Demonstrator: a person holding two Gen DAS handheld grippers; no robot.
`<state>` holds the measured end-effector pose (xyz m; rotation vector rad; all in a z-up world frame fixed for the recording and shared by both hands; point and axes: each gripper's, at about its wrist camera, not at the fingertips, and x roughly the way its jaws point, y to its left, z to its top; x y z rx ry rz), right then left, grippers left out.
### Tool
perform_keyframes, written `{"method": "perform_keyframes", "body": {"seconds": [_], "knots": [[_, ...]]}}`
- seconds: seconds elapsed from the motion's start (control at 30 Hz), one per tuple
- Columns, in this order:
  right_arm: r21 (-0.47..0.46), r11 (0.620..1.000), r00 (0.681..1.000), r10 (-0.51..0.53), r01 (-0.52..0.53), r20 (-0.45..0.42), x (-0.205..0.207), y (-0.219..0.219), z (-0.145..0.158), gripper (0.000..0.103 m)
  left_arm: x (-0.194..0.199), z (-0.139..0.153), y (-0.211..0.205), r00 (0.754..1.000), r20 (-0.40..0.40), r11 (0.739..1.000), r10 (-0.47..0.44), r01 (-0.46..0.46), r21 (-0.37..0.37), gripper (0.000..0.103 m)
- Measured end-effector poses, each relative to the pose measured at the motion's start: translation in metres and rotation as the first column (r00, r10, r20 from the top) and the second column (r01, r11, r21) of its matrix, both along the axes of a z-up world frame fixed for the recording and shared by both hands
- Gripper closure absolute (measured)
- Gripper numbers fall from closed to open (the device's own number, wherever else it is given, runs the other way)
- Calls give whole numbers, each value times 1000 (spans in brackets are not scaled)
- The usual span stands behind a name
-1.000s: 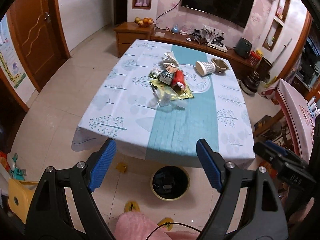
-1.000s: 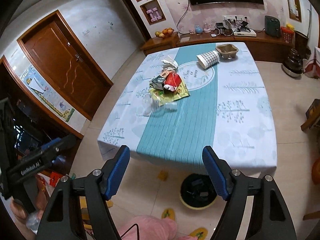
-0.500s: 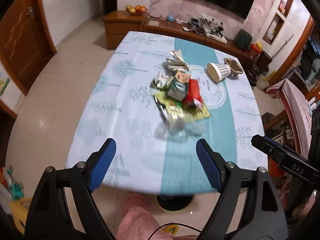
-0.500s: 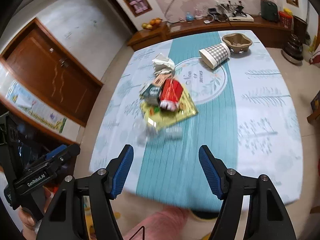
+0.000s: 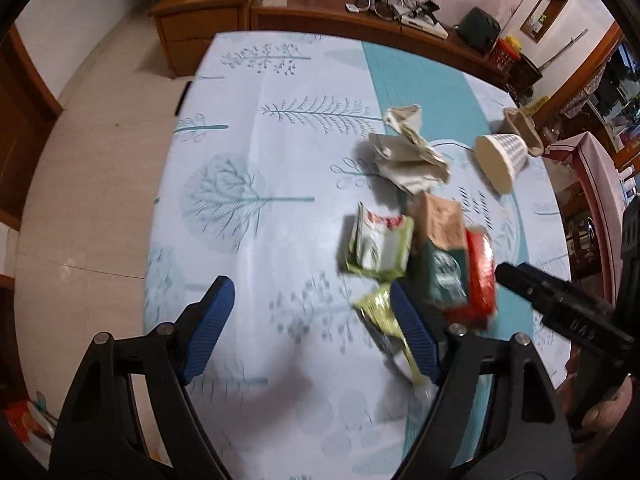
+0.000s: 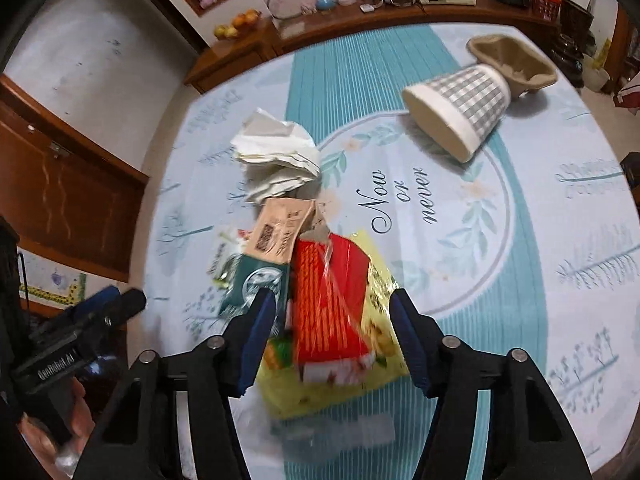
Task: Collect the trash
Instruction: 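Grasp the green-white wrapper with the left tool while the right tool grasps the red packet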
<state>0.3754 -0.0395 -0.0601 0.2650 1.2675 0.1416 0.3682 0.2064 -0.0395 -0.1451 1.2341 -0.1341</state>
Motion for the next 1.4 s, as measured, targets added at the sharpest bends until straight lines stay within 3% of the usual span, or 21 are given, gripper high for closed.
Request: {"method": "perform_keyframes", "body": {"seconds": [0.23,0.63,0.8,1.23,1.4], "knots": [[-14,1000,999,-1,0,-42,15,11,-33,45,37,-36,-11,997,-67,998,-49,46,-54,31],[57,998,997,-4,8,-76,16,14,-40,45,60,-70,-37,979,-162,981,-122,94,-171,32],[60,998,997,10,-5,-77,15,18,-42,45,62,-71,-49,974,-168,977,-152,122,-175,32],[6,1000,999,16,-16,-42,9,9,-33,72,72,-83,-74,965,-191,977,-182,154,-150,32],[45,999,998,-18,20,-60,11,0,-34,72,74,-83,-78,962,-193,977,-193,172,-123,32]]}}
